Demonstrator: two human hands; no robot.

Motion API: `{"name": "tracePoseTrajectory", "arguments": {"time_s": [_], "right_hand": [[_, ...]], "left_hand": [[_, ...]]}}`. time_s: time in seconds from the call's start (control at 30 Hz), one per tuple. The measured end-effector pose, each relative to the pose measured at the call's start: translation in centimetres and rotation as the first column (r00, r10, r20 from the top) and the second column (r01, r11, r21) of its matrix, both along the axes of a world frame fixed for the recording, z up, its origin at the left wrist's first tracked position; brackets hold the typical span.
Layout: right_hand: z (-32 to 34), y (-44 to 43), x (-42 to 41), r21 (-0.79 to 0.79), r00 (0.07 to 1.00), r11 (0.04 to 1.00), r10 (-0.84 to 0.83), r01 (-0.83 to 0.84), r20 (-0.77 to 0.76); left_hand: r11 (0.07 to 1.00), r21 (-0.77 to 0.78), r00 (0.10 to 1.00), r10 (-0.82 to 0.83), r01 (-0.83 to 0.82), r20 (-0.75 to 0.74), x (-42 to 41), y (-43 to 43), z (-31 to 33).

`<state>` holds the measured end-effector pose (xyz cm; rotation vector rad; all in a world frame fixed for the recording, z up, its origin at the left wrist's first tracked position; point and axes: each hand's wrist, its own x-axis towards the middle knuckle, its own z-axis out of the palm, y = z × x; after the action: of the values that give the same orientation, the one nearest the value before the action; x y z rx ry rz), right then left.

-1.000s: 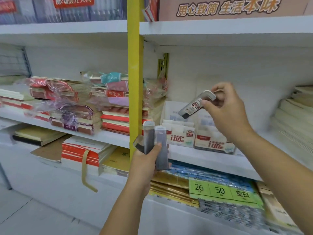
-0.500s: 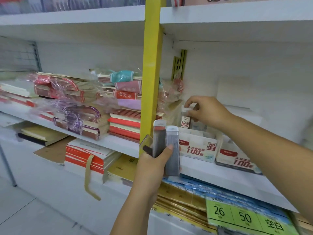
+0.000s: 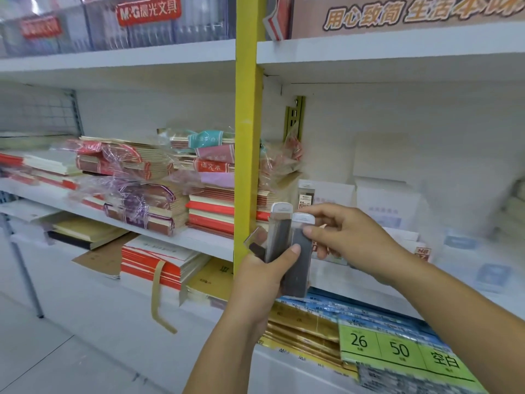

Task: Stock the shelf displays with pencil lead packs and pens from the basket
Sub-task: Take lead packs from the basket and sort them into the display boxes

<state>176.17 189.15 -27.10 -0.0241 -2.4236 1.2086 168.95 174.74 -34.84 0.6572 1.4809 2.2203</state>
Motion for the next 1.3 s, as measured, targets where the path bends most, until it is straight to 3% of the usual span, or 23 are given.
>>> {"name": "tracePoseTrajectory", "arguments": {"time_s": [0.17, 0.3, 0.57, 0.67, 0.77, 0.83, 0.9, 1.07, 1.3], "right_hand": [[0.0, 0.0, 1.9, -0.148, 0.995, 0.984, 0.097, -0.097, -0.011], [-0.2, 0.1, 2.6, -0.135, 0.999, 0.991, 0.006, -0.011, -0.041], [0.9, 0.9, 3.4, -0.25, 0.994, 0.968, -0.052, 0.027, -0.093], [0.9, 0.9, 3.3, -0.214, 0.992, 0.976, -0.073, 0.049, -0.105], [2.7, 1.4, 2.7, -0.204, 0.946, 0.969, -0.19, 0.138, -0.263], [4.2, 2.2, 1.6, -0.12, 0.88, 0.96, -0.279, 0.251, -0.385], [5.2, 2.7, -0.2, 0.062, 0.848, 0.93, -0.303, 0.364, -0.434], [4.5, 4.0, -4.7, 0.396, 0.901, 0.828, -0.267, 0.396, -0.343], [4.3, 5.8, -8.3, 0.394, 0.941, 0.855, -0.308, 0.338, -0.139]], "left_hand": [[0.988, -0.034, 0.988, -0.153, 0.153, -0.017, 1.1, -0.5, -0.2], [0.967, -0.102, 0.971, -0.238, 0.235, -0.026, 1.8, -0.5, -0.2], [0.978, -0.101, 0.982, -0.173, 0.181, 0.08, 1.6, -0.3, -0.6], [0.97, -0.144, 0.98, -0.198, 0.198, 0.017, 1.2, -0.5, -0.7], [0.976, -0.16, 0.987, -0.156, 0.149, -0.036, 0.8, -0.5, -0.4], [0.987, -0.144, 0.995, -0.084, 0.077, -0.048, 0.1, -0.3, -0.4], [0.994, -0.11, 0.999, -0.021, 0.017, -0.041, -0.5, -0.2, -0.5], [0.995, -0.095, 0.999, 0.017, -0.021, -0.04, -1.6, 0.0, -0.8], [0.99, -0.094, 0.995, -0.103, 0.101, -0.015, -2.5, -0.1, -1.0]]}}
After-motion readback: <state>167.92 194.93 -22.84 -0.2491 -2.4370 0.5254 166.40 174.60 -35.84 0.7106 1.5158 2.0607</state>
